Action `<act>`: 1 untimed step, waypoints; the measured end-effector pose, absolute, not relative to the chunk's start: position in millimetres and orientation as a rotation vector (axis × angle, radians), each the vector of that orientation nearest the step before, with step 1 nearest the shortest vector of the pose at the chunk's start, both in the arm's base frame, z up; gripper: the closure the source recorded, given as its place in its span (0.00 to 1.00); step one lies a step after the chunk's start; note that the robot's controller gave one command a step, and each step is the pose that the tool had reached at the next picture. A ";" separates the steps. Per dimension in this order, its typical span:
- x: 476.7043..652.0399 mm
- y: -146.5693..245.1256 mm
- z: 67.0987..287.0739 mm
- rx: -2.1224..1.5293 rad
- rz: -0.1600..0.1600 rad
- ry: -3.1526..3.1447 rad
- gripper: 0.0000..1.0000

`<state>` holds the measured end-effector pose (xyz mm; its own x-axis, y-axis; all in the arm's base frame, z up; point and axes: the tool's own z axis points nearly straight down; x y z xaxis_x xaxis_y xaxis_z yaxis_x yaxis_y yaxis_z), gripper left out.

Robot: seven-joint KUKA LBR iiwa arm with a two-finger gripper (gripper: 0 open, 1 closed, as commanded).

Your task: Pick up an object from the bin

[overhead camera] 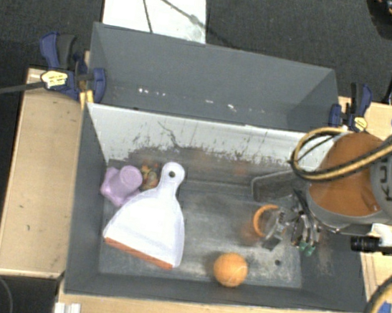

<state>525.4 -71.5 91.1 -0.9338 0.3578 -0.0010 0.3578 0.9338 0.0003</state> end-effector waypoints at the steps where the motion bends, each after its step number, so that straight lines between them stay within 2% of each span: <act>1: 525.4 -71.5 91.2 0.570 0.000 3.088 1.00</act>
Offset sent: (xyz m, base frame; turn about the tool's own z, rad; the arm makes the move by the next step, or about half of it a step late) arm -0.0128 -0.0023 0.1145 -0.0039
